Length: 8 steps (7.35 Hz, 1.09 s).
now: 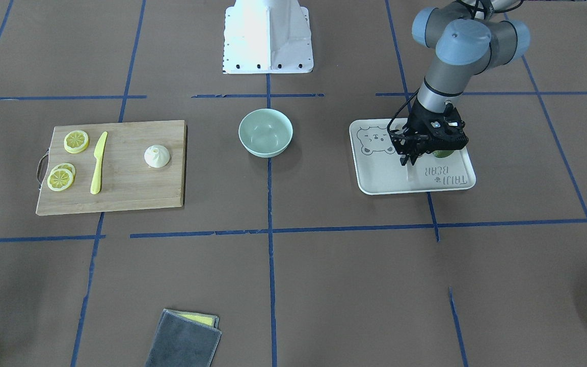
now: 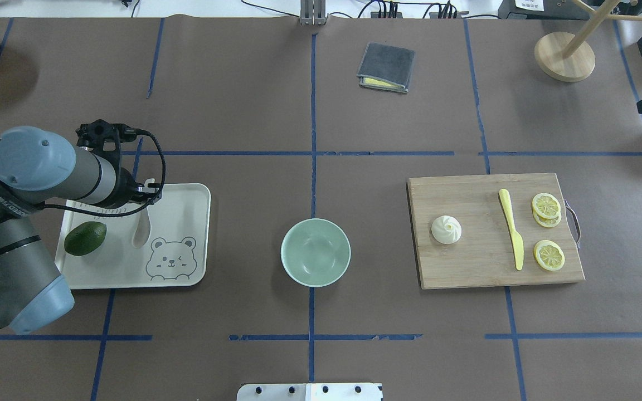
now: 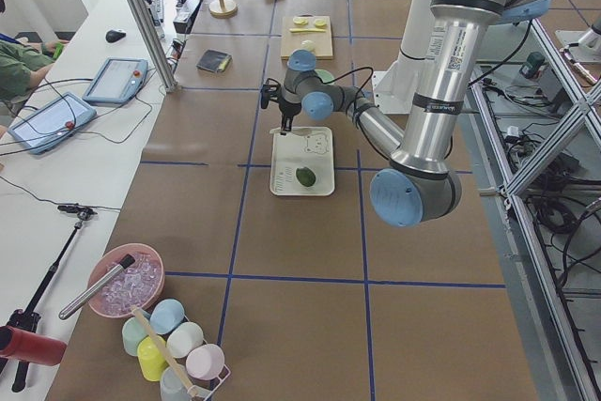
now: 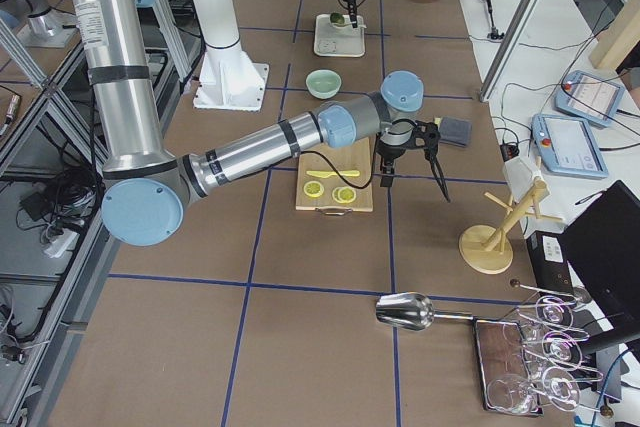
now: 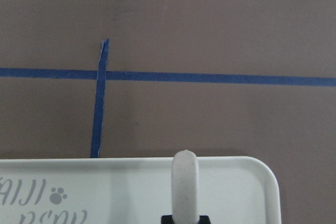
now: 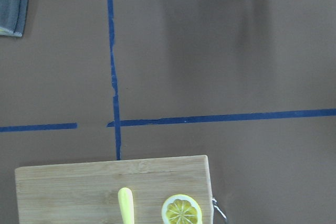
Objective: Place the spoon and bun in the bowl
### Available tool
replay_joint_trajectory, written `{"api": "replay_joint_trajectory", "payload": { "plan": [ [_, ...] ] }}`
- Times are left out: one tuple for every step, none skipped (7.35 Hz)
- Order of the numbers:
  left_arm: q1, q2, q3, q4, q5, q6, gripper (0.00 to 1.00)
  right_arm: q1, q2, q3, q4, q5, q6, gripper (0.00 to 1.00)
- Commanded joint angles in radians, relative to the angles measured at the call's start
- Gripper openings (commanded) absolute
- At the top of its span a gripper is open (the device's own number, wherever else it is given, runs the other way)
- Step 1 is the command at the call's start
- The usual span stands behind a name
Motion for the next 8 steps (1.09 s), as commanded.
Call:
{"api": "replay_joint_trajectory", "payload": {
  "plan": [
    [-0.007,-0.111,0.02,-0.008,-0.005,-0.211,0.0,-0.133,0.036,-0.001,0.118,-0.057,0.212,1.0],
    [-0.004,-0.15,0.041,-0.023,-0.005,-0.28,0.0,-0.212,0.031,-0.001,0.204,-0.141,0.328,1.0],
    [-0.002,-0.189,0.081,-0.046,-0.005,-0.331,0.0,-0.28,0.019,0.001,0.275,-0.203,0.413,1.0],
    [-0.002,-0.201,0.106,-0.092,-0.005,-0.352,0.0,-0.331,0.016,0.004,0.324,-0.242,0.464,1.0],
    [-0.001,-0.204,0.121,-0.143,-0.005,-0.401,0.0,-0.392,0.016,0.007,0.337,-0.295,0.506,1.0],
    [0.001,-0.231,0.152,-0.178,-0.005,-0.459,0.0,-0.469,0.017,0.019,0.337,-0.372,0.547,1.0],
    [0.017,-0.256,0.167,-0.18,-0.005,-0.483,0.0,-0.545,0.02,0.024,0.337,-0.441,0.588,1.0],
    [0.022,-0.257,0.166,-0.182,-0.005,-0.5,0.0,-0.593,0.025,0.033,0.337,-0.484,0.609,1.0]
  ]
}}
